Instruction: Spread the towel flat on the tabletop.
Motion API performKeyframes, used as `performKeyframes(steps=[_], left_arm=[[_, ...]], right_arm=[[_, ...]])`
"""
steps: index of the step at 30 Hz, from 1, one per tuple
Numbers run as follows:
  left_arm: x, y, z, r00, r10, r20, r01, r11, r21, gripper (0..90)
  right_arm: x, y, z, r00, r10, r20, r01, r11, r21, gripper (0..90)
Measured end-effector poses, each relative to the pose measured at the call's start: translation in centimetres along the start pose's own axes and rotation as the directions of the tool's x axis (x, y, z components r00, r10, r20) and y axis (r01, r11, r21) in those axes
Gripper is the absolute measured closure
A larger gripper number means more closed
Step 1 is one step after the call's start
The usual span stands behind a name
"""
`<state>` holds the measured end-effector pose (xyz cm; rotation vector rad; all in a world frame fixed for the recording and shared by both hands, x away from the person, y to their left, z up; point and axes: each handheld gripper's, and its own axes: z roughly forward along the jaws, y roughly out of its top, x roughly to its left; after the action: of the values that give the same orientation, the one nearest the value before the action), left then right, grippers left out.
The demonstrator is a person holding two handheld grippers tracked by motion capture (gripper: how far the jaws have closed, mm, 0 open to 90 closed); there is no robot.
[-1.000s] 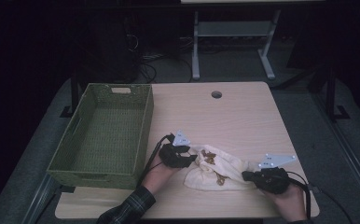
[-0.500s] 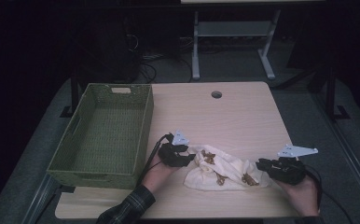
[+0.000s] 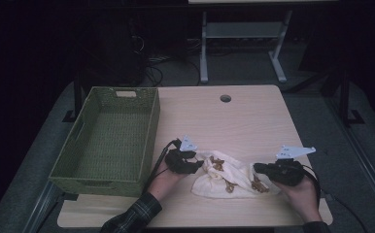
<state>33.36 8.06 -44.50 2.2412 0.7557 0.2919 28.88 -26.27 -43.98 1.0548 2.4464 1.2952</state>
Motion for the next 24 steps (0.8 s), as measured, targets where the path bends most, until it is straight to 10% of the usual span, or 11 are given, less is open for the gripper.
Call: performKeyframes(steps=[12,24], left_arm=[[0.0,-0.1,0.0,1.0,0.005,0.0,-0.005,1.0,0.001,54.0],[-0.3,-0.1,0.2,0.9999,0.011,0.003,-0.011,0.9999,0.012,53.8]], right_arm=[[4.3,4.4,4.4,0.9738,-0.169,-0.152,0.171,0.985,-0.004,77.5],[0.3,2.1,2.7,0.9946,-0.055,-0.088,0.055,0.998,0.0,73.3]])
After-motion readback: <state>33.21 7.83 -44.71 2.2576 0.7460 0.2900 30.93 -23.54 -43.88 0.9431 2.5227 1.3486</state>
